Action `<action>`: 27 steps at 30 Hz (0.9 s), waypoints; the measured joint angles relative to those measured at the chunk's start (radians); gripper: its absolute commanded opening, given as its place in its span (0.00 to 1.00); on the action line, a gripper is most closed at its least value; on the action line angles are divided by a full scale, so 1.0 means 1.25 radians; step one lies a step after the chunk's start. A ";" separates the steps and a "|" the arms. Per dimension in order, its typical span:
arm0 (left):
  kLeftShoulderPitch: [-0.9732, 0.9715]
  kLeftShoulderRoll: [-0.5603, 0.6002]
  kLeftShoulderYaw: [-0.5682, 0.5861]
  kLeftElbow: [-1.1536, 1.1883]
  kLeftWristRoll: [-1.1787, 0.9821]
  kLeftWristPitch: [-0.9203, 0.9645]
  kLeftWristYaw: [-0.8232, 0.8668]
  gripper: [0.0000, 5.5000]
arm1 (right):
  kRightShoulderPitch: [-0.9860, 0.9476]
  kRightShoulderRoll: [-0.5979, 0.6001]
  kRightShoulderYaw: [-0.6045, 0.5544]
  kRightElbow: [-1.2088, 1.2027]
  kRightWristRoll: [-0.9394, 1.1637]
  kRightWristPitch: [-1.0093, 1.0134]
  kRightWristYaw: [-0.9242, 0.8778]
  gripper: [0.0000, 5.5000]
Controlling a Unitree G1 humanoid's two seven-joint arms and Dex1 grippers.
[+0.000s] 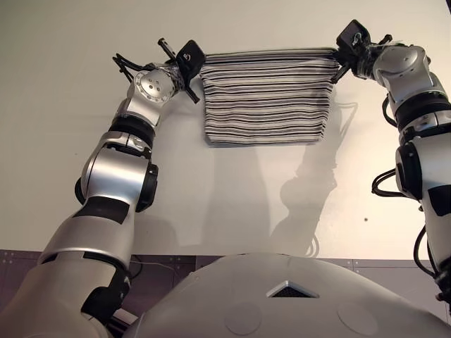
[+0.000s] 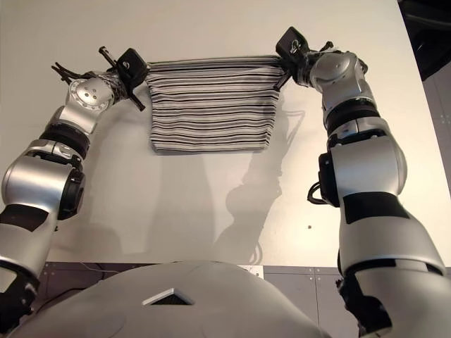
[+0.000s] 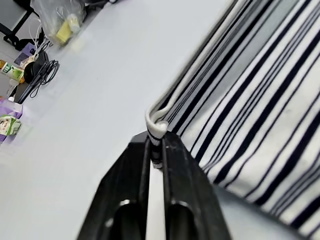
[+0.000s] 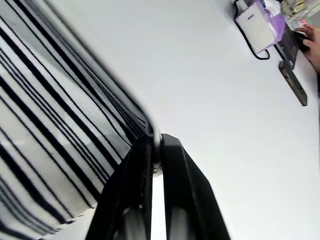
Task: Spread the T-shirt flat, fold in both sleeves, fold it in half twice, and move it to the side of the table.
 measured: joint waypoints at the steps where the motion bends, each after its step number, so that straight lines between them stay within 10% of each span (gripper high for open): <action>1: 0.000 0.000 -0.002 0.000 0.004 0.000 0.004 0.18 | 0.000 0.000 -0.001 0.000 -0.004 -0.005 -0.016 0.16; 15: 0.107 -0.008 -0.007 -0.268 0.010 -0.174 0.011 0.23 | 0.014 0.039 -0.061 -0.035 0.011 -0.189 0.043 0.22; 22: 0.519 0.076 -0.094 -0.836 0.019 -0.024 -0.180 0.23 | 0.135 0.048 0.071 -0.047 -0.110 -0.307 0.048 0.22; 27: 0.569 0.114 -0.147 -0.906 0.126 0.029 -0.187 0.23 | 0.177 -0.030 0.159 -0.092 -0.175 -0.430 0.090 0.22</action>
